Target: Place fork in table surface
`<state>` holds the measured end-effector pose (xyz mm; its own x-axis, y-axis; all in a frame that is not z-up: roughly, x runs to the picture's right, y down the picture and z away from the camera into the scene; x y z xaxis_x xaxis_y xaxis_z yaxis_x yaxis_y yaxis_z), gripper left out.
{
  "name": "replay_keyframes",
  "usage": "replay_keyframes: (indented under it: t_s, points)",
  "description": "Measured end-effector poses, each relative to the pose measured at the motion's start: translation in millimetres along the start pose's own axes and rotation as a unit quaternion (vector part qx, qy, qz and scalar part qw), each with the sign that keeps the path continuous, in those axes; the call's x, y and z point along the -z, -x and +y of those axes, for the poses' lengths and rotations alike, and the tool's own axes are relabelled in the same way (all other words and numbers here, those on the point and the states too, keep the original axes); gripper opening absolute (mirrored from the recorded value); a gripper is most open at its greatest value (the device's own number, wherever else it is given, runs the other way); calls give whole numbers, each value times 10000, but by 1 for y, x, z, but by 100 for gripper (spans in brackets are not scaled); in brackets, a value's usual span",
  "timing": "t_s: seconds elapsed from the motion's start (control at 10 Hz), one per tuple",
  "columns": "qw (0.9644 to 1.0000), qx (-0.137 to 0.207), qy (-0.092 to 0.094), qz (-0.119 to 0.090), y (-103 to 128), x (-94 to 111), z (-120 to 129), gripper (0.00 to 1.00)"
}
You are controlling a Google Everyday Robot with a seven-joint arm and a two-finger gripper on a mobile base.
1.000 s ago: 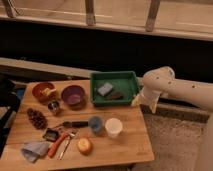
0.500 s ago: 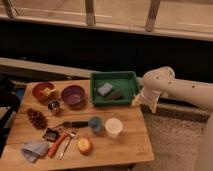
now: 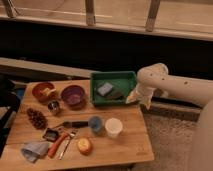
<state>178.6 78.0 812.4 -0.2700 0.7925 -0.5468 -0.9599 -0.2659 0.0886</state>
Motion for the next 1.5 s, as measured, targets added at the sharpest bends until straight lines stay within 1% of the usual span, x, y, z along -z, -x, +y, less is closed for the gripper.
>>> replay_keyframes:
  t_s: [0.1,0.2,0.3,0.4,0.5,0.6,0.7,0.9,1.0,1.1,1.3,1.4,1.5]
  points:
    - [9998,190,34,-4,1,0,21,74]
    - [9985,545,103,-27,0,3,55,74]
    - [9968,787,154,-40,-2,7,76,74]
    - [9934,1125,201,-73,-7,15,100,74]
    - [9890,1444,287,-111,-17,24,124,74]
    - [9833,1768,398,-162,-29,35,149,74]
    - [9766,2079,527,-173,-40,45,170,74]
    - [9567,2776,852,-171,-69,67,202,74]
    - [9515,2933,915,-184,-76,72,207,74]
    - [9494,2991,941,-185,-79,74,210,74]
    - [9495,2992,930,-181,-79,73,210,74]
    - [9486,3029,902,-154,-80,71,211,74]
    - [9455,3140,850,-110,-85,64,217,74]
